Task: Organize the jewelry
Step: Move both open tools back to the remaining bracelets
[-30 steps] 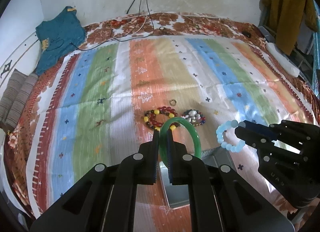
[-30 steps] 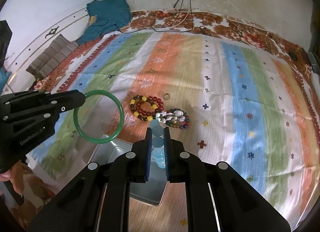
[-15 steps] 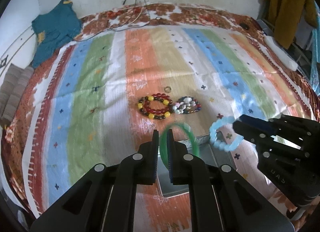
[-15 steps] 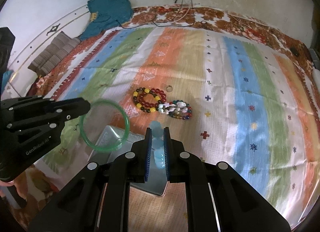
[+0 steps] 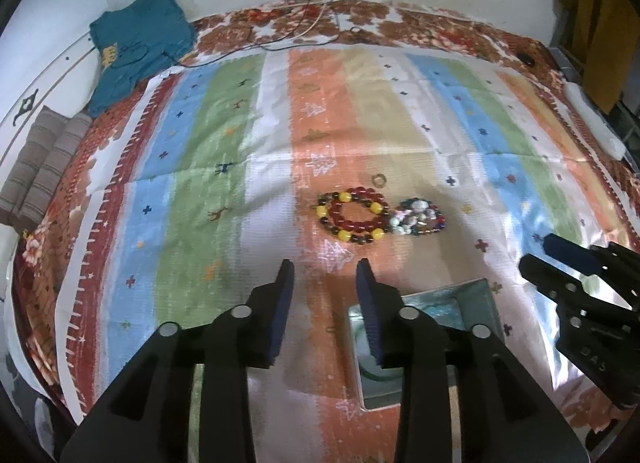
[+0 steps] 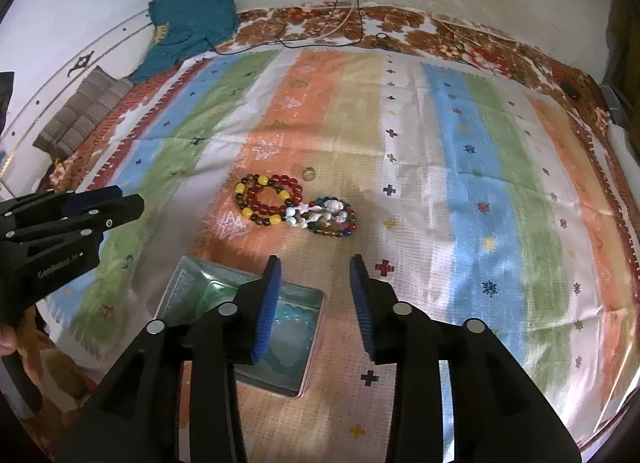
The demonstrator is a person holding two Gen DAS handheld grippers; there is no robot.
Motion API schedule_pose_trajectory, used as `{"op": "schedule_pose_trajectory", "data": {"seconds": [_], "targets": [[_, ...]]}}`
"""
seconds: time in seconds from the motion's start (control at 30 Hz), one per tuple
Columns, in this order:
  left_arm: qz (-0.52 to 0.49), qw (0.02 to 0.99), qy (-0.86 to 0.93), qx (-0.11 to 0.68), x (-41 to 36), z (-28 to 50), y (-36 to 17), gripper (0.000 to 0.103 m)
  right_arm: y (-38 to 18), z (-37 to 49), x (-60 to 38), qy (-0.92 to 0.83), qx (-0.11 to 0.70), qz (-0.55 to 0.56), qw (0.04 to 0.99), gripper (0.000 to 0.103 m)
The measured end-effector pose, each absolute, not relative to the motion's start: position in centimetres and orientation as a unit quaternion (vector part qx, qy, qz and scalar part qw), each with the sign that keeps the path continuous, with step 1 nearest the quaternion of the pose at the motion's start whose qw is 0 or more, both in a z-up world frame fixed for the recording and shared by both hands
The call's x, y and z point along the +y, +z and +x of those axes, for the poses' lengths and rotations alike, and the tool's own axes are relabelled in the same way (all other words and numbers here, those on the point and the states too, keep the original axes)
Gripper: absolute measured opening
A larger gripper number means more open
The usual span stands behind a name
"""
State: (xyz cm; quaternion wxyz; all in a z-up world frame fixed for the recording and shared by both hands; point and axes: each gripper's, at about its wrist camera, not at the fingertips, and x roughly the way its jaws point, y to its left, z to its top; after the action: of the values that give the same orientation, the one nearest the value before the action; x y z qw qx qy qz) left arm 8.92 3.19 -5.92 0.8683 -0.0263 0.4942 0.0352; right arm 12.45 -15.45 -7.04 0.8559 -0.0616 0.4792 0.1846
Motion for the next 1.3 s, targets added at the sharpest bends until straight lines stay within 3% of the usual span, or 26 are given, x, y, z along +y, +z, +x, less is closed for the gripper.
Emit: {"op": "schedule_pose_trajectory", "data": {"seconds": [0.2,0.57,1.3], "targets": [[-0.017,0.865,0.047,0.500,3.3,10.2,-6.4,0.048,-7.4,13.5,-15.1,0.177,0.484,-0.066,0.855,0.052],[-0.007,0.860,0.061,0.507,3.7,12.5,-7.2,0.058,-8.3,15.1,-14.7,0.166,0.494,-0.076,0.850,0.067],[-0.013,0.837,0.066,0.543,4.7,17.3,-10.2,0.059,-11.6,19.5,-12.8,0.174,0.541,-0.073,0.820,0.069]]}}
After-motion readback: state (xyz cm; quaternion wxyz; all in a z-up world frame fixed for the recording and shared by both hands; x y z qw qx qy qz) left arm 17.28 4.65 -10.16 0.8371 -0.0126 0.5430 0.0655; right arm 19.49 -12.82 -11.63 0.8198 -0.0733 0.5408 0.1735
